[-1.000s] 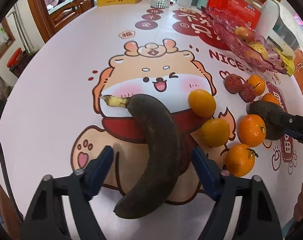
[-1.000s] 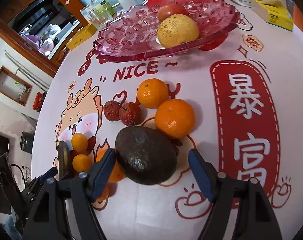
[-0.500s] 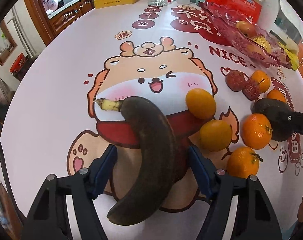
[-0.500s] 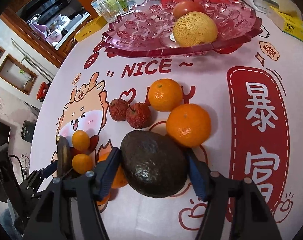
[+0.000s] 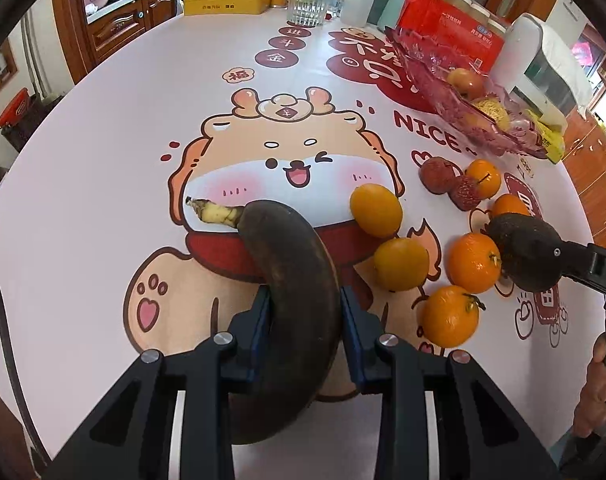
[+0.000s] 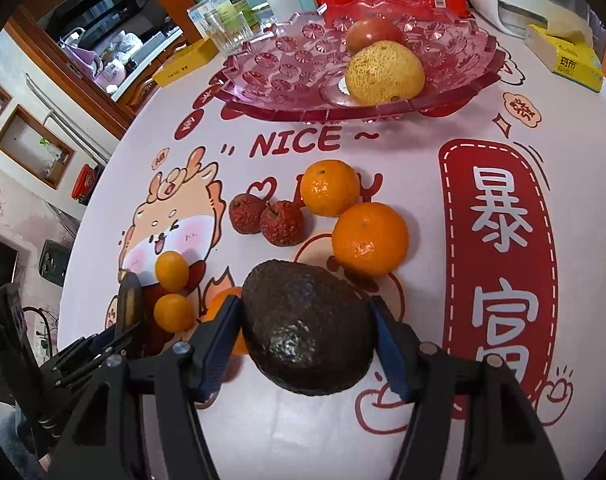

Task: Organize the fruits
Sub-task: 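Carry the banana with the left gripper while the right gripper carries the avocado to the bowl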

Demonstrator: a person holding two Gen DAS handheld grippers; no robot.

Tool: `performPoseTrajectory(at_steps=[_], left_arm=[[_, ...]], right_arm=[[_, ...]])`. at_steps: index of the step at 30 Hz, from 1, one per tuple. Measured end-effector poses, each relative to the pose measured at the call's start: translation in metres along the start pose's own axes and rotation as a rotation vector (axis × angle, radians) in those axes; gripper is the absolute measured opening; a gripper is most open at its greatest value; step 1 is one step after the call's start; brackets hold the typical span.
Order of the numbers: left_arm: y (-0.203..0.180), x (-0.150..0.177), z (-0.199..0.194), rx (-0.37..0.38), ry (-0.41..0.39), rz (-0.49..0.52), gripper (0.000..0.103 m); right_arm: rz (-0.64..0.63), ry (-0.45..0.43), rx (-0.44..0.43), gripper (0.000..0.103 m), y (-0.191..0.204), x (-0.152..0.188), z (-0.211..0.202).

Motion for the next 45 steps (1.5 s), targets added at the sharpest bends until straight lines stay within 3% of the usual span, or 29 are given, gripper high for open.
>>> performPoseTrajectory(at_steps=[16, 24, 36, 41, 45], left_arm=[[-0.028, -0.032, -0.042, 0.07, -0.083, 0.113, 0.03], [-0.066, -0.082, -0.071, 0.111, -0.111, 0.258, 0.03], [-0.145, -0.207, -0.099, 0.203, -0.249, 0.426, 0.031], [-0.17, -0.249, -0.073, 0.2, -0.247, 0.461, 0.031], [-0.177, -0.264, -0.034, 0.207, -0.219, 0.47, 0.031]], right_arm=[[-0.032, -0.103, 0.008, 0.064, 0.014, -0.011, -0.041], [-0.052, -0.164, 0.027, 0.064, 0.023, -0.032, -0.066], [-0.044, -0.321, 0.101, 0.064, 0.015, -0.127, -0.117], [-0.023, -0.359, 0.138, 0.064, 0.006, -0.173, -0.116], [0.036, -0.331, 0.162, 0.064, -0.009, -0.202, -0.085]])
Point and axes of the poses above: each gripper's, at about its wrist camera, not at the fingertips, and z roughly the way its jaws point, y to its left, x to its underside, the point moved 4 cm from there along z, roughly the way its jaws point, and after that the axes turned 15 degrees about -y, right-handed, at the moved point
